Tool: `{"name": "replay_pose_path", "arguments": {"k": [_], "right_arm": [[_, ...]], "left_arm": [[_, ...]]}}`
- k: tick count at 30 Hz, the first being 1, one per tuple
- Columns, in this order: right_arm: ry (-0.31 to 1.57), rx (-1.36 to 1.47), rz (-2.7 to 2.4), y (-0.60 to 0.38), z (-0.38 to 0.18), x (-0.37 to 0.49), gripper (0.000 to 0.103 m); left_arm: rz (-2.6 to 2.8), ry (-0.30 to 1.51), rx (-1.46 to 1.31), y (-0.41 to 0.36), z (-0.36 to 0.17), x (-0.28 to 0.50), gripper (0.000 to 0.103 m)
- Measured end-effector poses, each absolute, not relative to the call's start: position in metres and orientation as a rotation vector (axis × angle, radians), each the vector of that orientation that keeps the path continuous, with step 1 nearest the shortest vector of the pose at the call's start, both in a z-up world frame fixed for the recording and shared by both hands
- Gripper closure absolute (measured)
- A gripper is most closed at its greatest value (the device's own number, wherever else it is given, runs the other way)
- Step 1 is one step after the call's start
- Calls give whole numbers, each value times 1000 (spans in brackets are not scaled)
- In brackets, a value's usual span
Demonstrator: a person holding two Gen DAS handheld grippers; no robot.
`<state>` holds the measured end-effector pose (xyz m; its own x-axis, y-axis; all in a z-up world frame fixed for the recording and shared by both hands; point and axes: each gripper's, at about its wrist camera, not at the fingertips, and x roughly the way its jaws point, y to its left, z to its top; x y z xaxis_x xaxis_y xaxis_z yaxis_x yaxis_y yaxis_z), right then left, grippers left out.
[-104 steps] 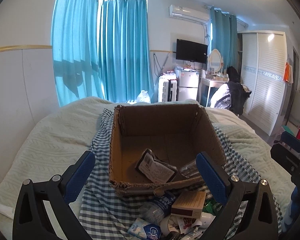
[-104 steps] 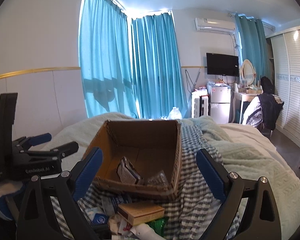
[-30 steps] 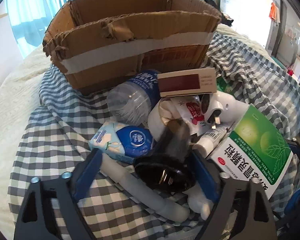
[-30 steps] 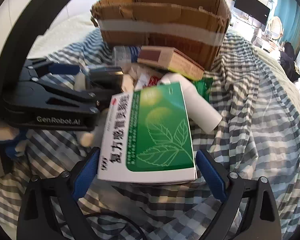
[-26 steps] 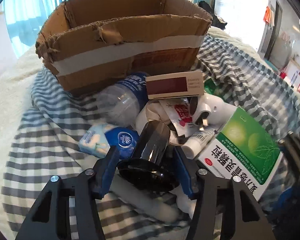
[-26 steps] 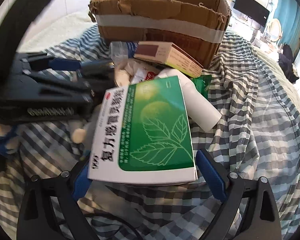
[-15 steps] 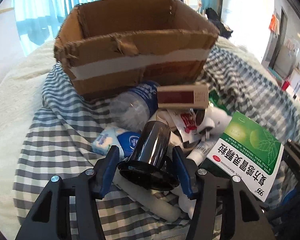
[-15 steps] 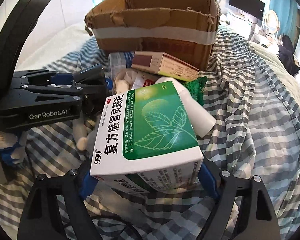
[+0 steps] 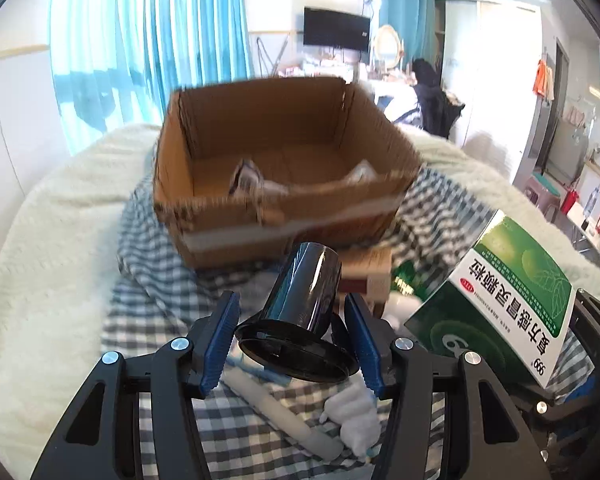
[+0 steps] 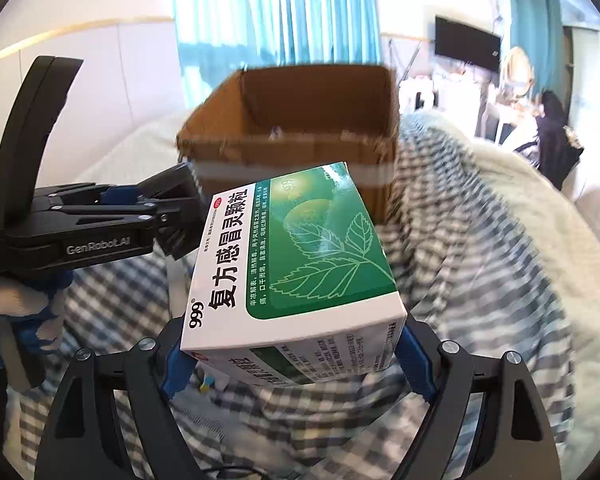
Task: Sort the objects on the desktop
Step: 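Lift the black cup and green medicine box and carry them over the box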
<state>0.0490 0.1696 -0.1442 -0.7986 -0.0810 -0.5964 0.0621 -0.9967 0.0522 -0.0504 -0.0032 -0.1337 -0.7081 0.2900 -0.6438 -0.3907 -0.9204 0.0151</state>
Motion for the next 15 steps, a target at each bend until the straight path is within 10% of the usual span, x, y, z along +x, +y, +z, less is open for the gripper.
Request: {"name": "replay_pose_path", "arguments": {"k": [15], "right_arm": [[-47, 567, -3056, 173, -64, 61, 20]], "left_arm": [[2689, 141, -651, -2, -48, -46, 47]]}}
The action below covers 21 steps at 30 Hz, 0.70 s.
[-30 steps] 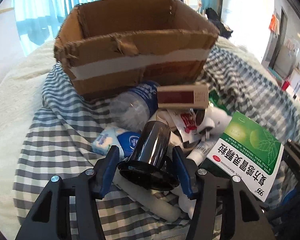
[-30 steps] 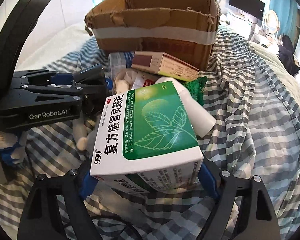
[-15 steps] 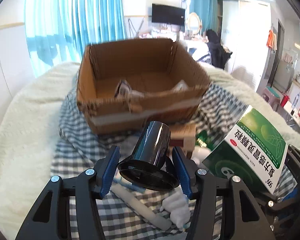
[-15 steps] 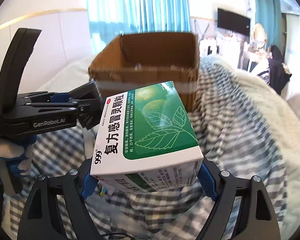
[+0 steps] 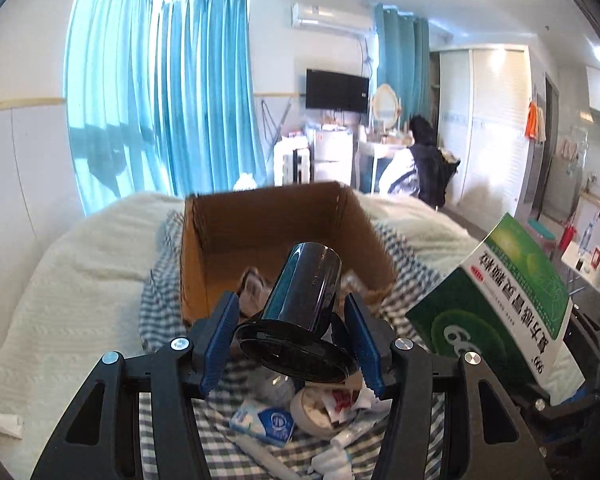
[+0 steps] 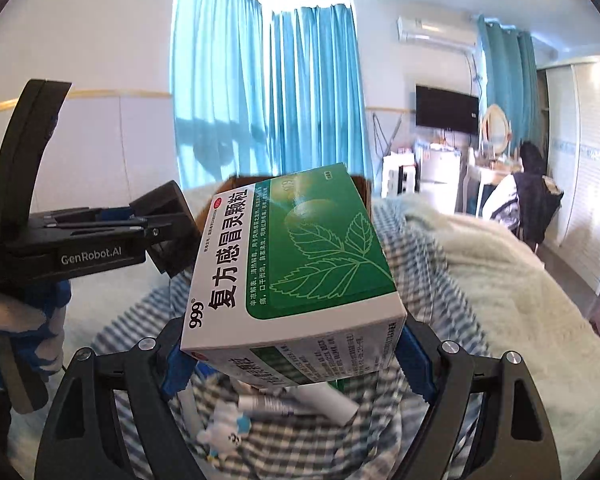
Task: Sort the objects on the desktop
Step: 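Lift the black cup and green medicine box and carry them over the box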
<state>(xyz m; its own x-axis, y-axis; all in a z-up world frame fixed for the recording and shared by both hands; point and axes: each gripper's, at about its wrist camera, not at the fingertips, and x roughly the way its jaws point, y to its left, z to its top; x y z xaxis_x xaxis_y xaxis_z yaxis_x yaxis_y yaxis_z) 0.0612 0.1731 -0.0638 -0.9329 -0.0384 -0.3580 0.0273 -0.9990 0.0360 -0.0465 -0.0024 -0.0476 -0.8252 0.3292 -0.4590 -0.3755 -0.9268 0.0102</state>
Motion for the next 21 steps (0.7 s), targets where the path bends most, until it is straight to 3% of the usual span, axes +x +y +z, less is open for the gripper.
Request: {"name": "replay_pose_path", "arguments": {"k": [21], "right_arm": [[-14, 148, -3134, 175, 31, 47, 20]], "left_arm": [[2795, 78, -449, -28, 10, -60, 47]]}}
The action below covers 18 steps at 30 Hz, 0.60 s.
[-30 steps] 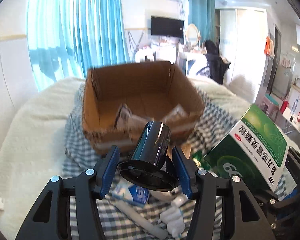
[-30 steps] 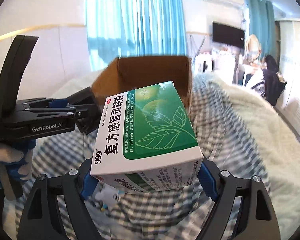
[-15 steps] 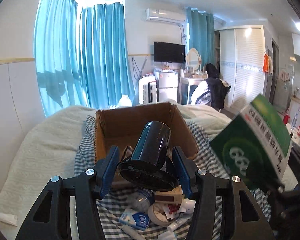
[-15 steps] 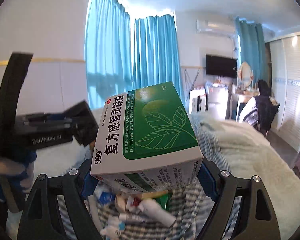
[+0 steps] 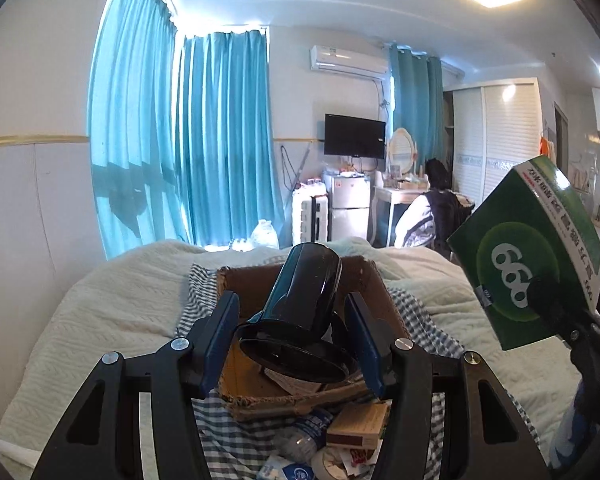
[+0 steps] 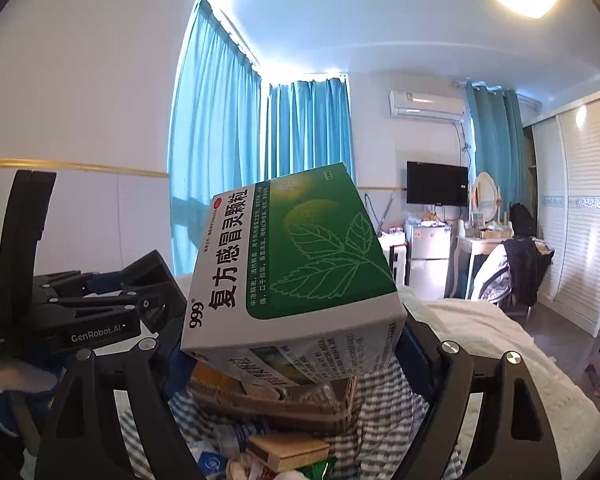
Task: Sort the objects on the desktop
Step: 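Lift the black cup and green medicine box and carry them over the box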
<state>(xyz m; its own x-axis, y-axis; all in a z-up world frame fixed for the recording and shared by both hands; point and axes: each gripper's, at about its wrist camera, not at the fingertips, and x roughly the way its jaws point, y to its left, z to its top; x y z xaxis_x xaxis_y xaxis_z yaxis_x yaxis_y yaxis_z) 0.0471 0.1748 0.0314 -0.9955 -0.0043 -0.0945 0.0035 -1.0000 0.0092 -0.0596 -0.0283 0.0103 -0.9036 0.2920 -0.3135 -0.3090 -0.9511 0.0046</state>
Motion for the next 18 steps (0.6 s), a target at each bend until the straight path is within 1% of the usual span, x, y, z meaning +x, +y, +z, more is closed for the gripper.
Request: {"name": "replay_pose_path", "arguments": {"k": [5, 9, 18], "right_arm": [[6, 89, -3132, 170, 46, 40, 20], [14, 56, -3121, 168, 53, 34, 20], [15, 43, -3108, 171, 50, 15, 20]], "left_arm": [[2830, 45, -424, -37, 20, -71, 47], [2863, 66, -363, -36, 31, -78, 47], [2870, 67, -380, -32, 16, -99, 47]]}}
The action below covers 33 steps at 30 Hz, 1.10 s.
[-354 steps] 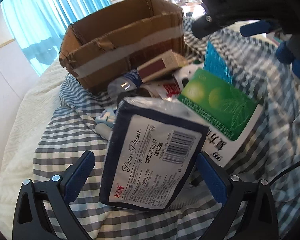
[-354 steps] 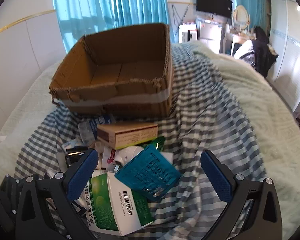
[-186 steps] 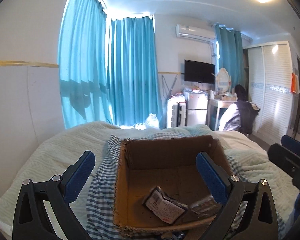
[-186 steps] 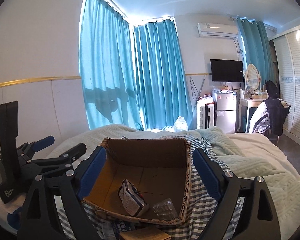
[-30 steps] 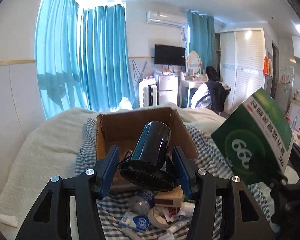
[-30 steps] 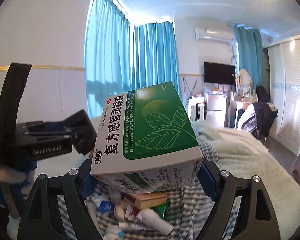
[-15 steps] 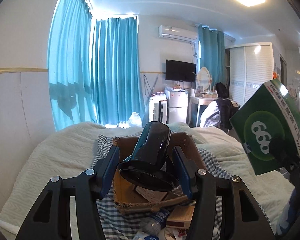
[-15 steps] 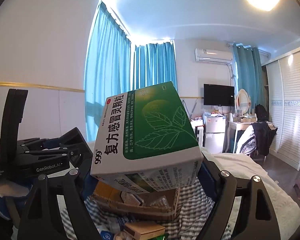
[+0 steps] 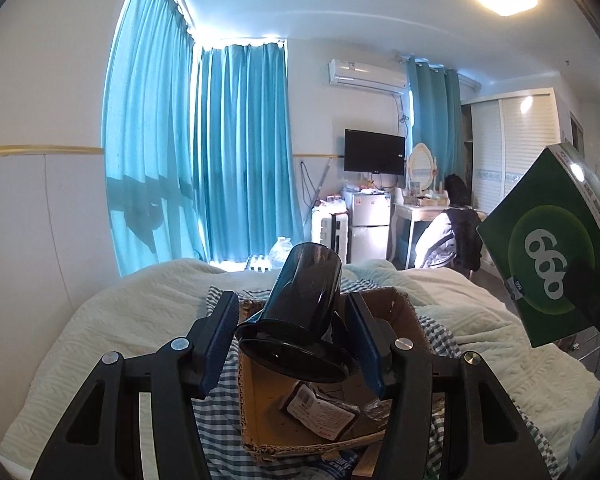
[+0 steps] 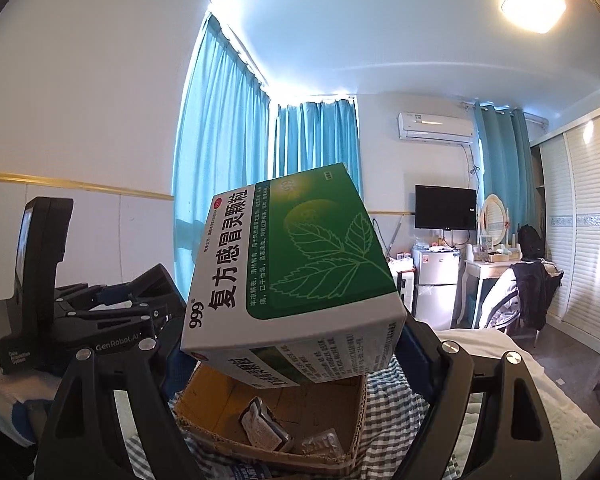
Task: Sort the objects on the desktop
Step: 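Lift the black cup and green medicine box and carry them over the box, then open both grippers to drop the cup and medicine box into the box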
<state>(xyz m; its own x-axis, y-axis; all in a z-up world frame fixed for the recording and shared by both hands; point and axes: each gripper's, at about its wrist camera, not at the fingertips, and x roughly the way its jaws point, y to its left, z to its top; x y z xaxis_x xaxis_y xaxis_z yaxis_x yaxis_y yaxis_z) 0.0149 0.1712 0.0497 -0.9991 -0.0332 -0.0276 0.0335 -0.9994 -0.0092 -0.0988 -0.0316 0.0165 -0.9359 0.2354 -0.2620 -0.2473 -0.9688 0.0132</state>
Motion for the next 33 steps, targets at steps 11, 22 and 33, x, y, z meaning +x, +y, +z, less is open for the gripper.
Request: {"name": "replay_pose_path", "arguments": {"k": [11, 22, 33], "right_arm": [[-20, 230, -3107, 193, 2, -29, 20], [-55, 445, -3076, 207, -47, -80, 20], [-50, 586, -3059, 210, -87, -112, 19]], "left_arm": [[2824, 41, -458, -24, -32, -133, 47], [2771, 55, -645, -9, -86, -185, 47], [2738, 80, -764, -5, -118, -208, 46]]}}
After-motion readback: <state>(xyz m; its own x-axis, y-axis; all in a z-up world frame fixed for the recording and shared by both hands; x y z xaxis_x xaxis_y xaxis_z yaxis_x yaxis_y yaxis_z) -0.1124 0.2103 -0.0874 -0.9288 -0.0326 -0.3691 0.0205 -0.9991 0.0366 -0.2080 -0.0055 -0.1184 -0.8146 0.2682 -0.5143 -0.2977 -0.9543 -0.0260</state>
